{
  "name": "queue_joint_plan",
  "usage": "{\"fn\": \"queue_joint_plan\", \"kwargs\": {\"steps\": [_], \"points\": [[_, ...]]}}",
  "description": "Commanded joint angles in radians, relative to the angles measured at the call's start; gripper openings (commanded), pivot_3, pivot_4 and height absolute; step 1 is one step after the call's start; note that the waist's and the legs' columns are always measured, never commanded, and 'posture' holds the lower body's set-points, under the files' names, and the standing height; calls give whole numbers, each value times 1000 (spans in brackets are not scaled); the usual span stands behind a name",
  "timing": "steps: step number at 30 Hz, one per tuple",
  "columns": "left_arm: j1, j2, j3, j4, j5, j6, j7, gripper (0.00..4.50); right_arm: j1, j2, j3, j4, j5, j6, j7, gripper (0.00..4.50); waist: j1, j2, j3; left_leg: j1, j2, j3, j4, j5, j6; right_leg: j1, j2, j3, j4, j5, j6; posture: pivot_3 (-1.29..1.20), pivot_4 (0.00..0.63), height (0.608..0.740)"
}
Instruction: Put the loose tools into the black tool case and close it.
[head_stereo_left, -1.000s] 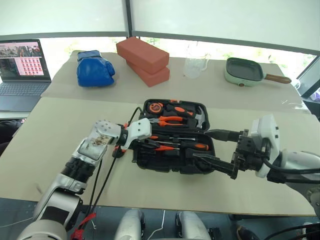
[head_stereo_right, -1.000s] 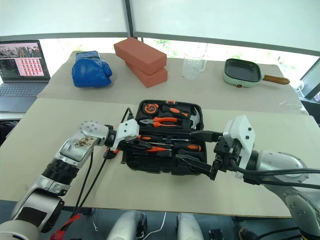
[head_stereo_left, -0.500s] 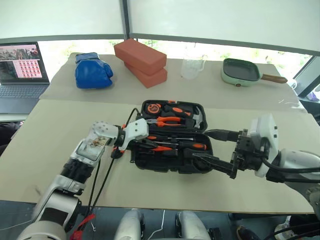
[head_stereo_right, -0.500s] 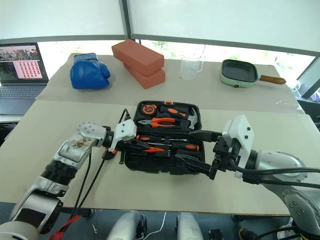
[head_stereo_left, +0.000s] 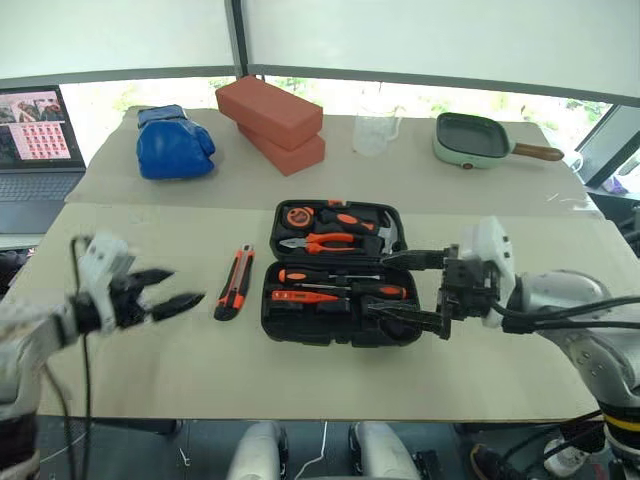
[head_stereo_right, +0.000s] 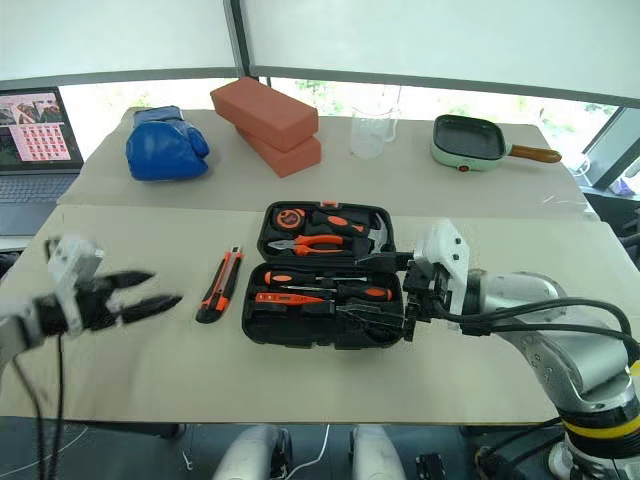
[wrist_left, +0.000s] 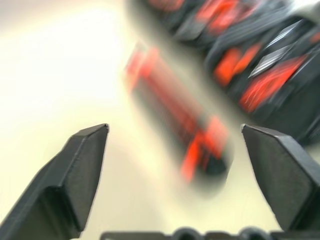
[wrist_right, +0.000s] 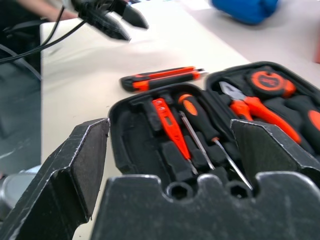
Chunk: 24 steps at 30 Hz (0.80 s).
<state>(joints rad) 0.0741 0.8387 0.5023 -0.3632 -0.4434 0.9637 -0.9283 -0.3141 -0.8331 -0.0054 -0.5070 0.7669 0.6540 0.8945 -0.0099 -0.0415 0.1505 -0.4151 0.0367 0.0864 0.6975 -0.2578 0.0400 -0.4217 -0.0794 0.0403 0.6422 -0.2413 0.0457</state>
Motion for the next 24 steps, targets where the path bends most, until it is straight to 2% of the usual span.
{"fn": "queue_joint_plan", "kwargs": {"steps": [1,6,9,12,18,24], "points": [[-34,10,47,-120,-47,83,79,4426,-39,14,14,12,-13,-29,53,4500,22,0,0,0,0,-1,0,0,-1,0,-1,-2,0,0,0,0,150,738],[-244,16,-101,-165,-101,323,212,4426,-50,30,29,20,-47,-41,74,4500,43,-1,0,2,-3,-3,0,2,-1,1,-5,-7,0,1,-1,0,150,738],[-481,-47,-238,-91,-79,542,327,4426,-28,42,16,-6,-58,-42,53,4500,41,-1,0,1,-5,-3,-1,2,-1,2,-4,-6,1,1,-1,0,150,738],[-610,-87,-342,-23,-54,630,391,4426,-2,54,-2,-36,-61,-33,25,4500,27,-1,0,0,-5,-3,-1,3,-2,2,0,-4,1,1,-1,0,150,738],[-744,-156,-546,159,-12,585,436,4426,75,54,-36,-121,-49,-14,-36,4500,13,-1,0,0,-4,-2,-3,3,-2,-1,2,-1,1,1,-2,0,150,738],[-752,-172,-669,246,-1,525,419,4426,118,54,-67,-171,-27,8,-90,4500,14,-1,0,1,-4,-2,-3,3,-2,0,1,0,1,0,-2,0,150,738]]}}
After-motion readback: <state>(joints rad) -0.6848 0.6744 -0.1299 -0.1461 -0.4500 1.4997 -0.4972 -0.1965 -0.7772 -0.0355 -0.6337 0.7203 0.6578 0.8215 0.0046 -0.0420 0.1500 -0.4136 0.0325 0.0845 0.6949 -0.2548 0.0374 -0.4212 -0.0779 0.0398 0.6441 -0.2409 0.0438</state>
